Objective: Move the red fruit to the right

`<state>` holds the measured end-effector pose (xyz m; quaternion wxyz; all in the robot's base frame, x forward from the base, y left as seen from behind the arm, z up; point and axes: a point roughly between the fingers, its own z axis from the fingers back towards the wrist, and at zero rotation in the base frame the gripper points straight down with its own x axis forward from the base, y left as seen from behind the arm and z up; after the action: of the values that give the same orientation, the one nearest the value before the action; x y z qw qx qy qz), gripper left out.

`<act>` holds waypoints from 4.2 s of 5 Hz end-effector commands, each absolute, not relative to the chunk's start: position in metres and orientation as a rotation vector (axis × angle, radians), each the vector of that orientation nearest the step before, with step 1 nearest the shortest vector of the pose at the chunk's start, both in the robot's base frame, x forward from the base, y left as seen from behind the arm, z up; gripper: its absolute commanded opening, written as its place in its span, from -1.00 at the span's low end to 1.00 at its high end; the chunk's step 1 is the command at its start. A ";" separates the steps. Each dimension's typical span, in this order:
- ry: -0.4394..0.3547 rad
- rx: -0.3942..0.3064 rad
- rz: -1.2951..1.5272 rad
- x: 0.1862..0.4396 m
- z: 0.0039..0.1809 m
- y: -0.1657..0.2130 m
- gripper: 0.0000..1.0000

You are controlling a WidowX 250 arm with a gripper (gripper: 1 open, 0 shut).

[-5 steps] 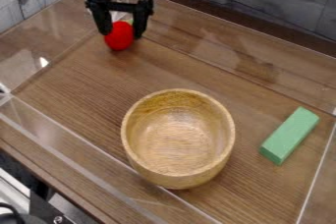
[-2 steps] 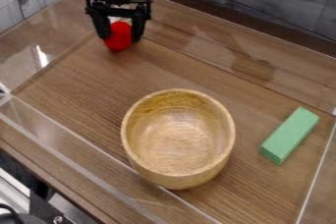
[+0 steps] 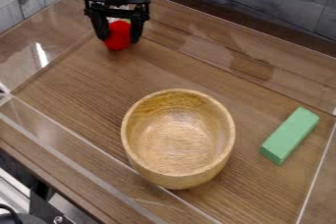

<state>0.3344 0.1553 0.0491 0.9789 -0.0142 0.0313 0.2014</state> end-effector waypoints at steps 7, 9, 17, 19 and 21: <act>-0.020 -0.047 0.449 0.352 0.060 0.161 1.00; -0.022 -0.053 0.455 0.353 0.059 0.161 -1.00; -0.030 -0.208 0.120 0.374 0.117 -0.048 -1.00; -0.008 -0.189 0.097 0.374 0.077 -0.078 -1.00; 0.001 -0.191 0.058 0.369 0.057 -0.079 -1.00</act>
<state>0.3619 -0.0776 0.0457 0.9949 -0.0922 0.0217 0.0357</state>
